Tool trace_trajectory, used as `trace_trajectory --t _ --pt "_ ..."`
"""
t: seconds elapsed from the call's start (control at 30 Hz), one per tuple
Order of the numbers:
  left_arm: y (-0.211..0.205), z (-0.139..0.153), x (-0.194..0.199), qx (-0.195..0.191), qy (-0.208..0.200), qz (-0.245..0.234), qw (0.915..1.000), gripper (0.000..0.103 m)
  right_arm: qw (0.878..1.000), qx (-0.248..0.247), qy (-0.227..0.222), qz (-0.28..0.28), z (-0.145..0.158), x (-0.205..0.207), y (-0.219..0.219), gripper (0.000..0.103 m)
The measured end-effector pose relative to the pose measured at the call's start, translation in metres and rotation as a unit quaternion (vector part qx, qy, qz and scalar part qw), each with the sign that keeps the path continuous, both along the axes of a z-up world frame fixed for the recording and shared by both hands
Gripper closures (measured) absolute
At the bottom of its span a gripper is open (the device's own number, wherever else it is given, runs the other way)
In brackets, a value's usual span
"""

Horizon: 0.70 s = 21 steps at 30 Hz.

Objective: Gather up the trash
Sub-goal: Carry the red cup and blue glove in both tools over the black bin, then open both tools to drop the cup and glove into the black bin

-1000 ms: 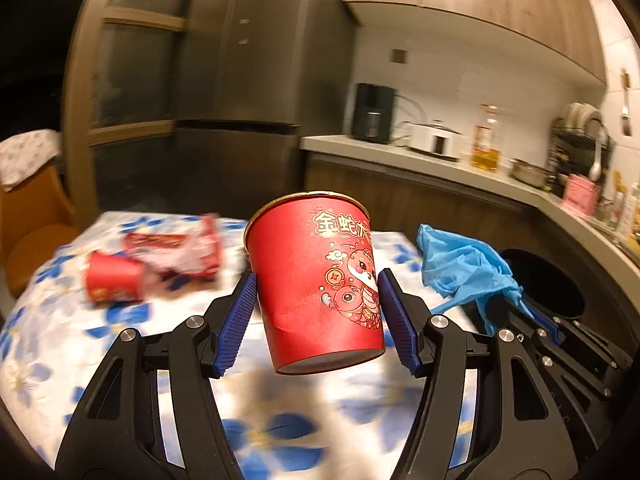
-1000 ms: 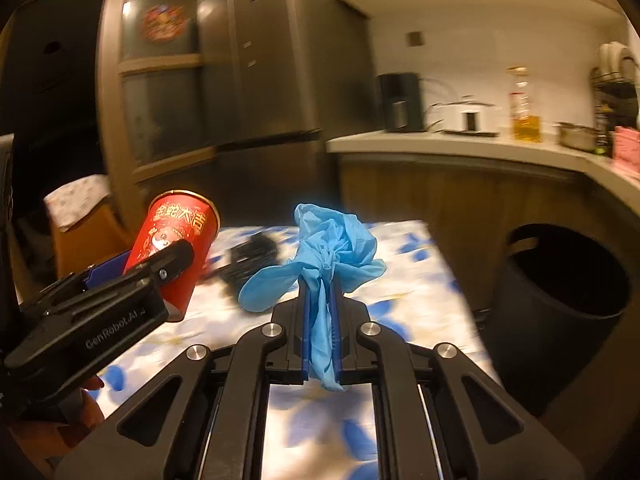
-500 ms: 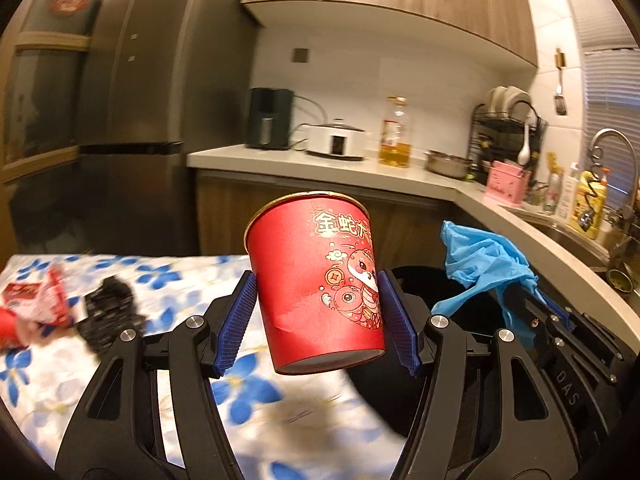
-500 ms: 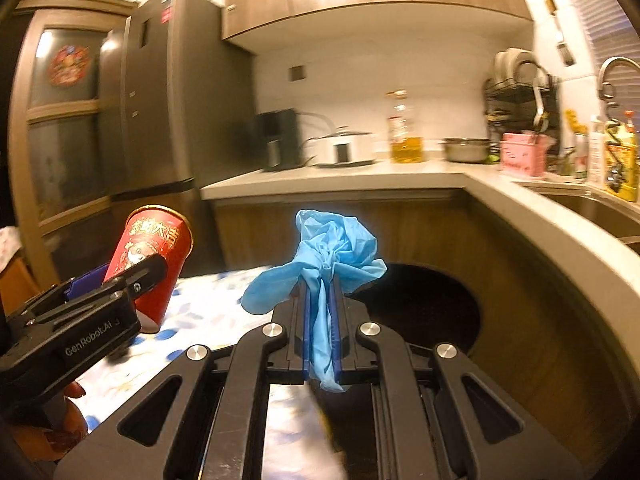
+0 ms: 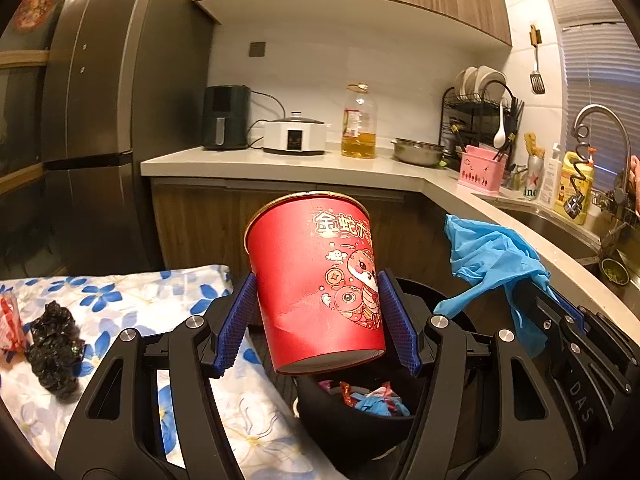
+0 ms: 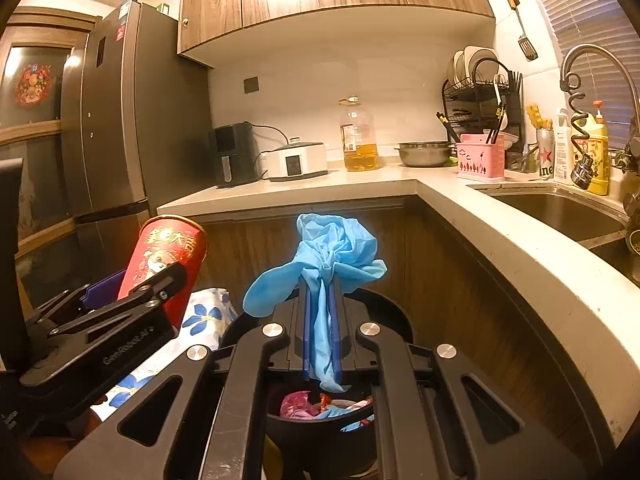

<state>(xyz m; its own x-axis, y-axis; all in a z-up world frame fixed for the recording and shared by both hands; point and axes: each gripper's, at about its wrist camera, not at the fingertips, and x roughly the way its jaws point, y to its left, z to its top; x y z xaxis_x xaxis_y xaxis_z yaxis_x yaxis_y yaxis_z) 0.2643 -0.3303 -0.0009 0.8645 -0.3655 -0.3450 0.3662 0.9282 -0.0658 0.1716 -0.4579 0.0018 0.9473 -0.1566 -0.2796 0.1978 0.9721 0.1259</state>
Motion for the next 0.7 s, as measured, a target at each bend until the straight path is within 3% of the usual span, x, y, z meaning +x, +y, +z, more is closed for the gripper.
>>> trace_trajectory --t 0.7 --pt "-0.024 -0.002 0.02 0.007 -0.005 -0.018 0.9998 0.041 1.0 0.007 0.003 -0.005 -0.001 0.013 -0.011 0.094"
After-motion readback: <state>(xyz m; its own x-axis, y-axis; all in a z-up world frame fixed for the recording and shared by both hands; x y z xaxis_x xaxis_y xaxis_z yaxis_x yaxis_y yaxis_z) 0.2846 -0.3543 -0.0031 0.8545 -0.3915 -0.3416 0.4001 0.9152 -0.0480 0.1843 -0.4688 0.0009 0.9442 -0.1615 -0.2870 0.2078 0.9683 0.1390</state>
